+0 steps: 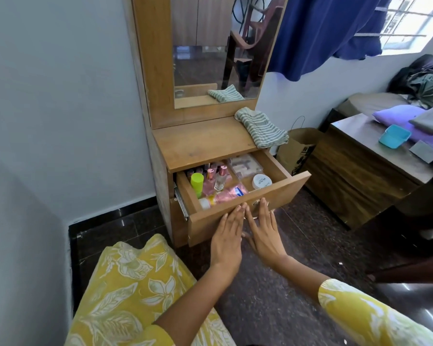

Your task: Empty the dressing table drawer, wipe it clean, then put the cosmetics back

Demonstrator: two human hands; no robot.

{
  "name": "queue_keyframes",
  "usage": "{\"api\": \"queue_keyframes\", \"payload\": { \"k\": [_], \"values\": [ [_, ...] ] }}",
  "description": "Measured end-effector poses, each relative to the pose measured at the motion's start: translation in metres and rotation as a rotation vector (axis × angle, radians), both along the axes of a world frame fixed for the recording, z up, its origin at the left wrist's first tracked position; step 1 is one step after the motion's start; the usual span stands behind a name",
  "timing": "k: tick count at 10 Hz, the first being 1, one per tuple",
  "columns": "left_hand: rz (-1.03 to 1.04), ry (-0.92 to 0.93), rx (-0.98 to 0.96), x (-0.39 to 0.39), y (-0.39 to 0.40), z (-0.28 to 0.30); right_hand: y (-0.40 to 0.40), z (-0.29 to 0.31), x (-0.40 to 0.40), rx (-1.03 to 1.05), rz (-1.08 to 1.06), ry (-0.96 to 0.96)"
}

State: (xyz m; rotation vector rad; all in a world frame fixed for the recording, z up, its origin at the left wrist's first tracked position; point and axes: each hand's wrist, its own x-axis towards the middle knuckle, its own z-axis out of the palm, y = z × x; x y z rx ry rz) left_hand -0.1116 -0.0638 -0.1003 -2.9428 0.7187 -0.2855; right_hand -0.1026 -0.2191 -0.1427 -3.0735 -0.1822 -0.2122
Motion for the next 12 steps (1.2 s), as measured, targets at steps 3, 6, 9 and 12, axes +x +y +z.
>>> {"api": "queue_keyframes", "payload": {
  "k": [3,6,9,12],
  "values": [
    [0.046,0.05,-0.007,0.061,0.021,0.006,0.021,0.013,0.06,0.054,0.005,-0.035],
    [0.12,0.051,0.059,0.108,0.041,0.009,0.04,0.019,0.11,0.107,0.017,-0.013],
    [0.086,0.079,0.018,0.131,0.052,0.02,0.047,0.021,0.133,0.12,0.015,0.01],
    [-0.051,-0.272,-0.427,0.116,0.067,0.064,0.083,0.065,0.125,0.357,0.02,-0.638]
  ]
}}
